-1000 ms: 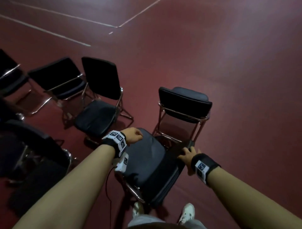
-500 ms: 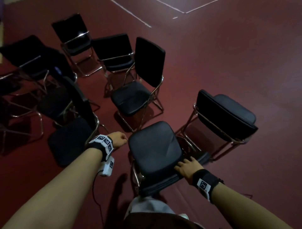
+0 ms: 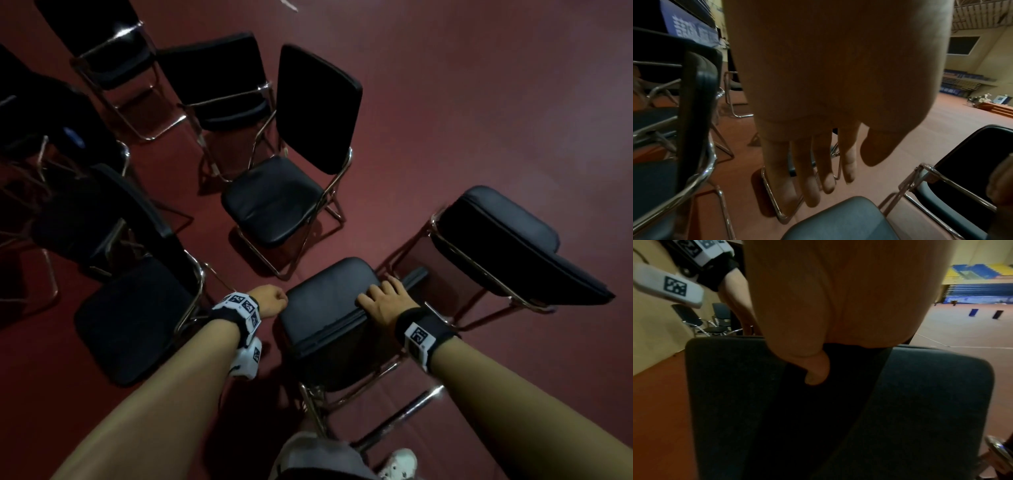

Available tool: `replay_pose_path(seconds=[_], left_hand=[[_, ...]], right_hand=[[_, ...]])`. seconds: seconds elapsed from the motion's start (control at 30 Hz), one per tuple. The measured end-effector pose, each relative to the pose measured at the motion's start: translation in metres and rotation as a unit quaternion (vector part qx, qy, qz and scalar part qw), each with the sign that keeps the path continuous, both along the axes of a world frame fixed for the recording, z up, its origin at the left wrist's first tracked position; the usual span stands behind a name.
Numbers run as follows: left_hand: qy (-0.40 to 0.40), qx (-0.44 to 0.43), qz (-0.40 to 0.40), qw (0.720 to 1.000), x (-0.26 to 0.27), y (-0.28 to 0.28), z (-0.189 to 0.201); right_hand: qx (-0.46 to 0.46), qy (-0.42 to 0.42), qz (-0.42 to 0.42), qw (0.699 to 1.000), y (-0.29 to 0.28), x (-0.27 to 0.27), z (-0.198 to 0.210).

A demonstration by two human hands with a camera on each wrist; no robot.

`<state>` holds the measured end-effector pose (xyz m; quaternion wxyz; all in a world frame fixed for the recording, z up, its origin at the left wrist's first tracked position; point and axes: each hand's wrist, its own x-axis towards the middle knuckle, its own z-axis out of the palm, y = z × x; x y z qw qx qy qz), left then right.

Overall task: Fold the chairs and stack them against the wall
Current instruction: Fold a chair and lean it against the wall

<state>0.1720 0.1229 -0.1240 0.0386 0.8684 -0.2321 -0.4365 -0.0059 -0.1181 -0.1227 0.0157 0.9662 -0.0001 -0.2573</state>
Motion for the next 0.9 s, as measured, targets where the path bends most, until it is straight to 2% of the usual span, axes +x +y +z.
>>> replay_pose_path(seconds=[0.27,0.4,0.53,0.63,0.73,0.9], left_hand=[[0.064,-0.027,0.053,0.996,0.068,-0.033,-0.073],[0.135,-0.035,0.087,0.986,0.101,-0.035,-0.111],[0.171,-0.031,0.214,0.961,0.144,-0.012,-0.155],[0.189,-0.025,0.260,0.947,0.161,0.009,-0.179],[0.173,-0.050,0.319,0.930,0.167,0.024,-0.206],[0.194,-0.036,0.321,0.926,0.149,0.056,-0.260]], right_hand=[[0.029,0.041,-0.031,0.998,0.013,0.101,-0.021],[0.042,-0.015,-0.054,0.998,0.013,0.123,-0.044],[0.044,-0.037,-0.045,0.997,0.005,0.153,-0.072],[0.046,-0.033,-0.043,0.997,0.009,0.185,-0.095],[0.045,-0.015,-0.034,0.998,0.006,0.214,-0.117],[0.039,-0.008,-0.033,0.999,0.006,0.258,-0.155]])
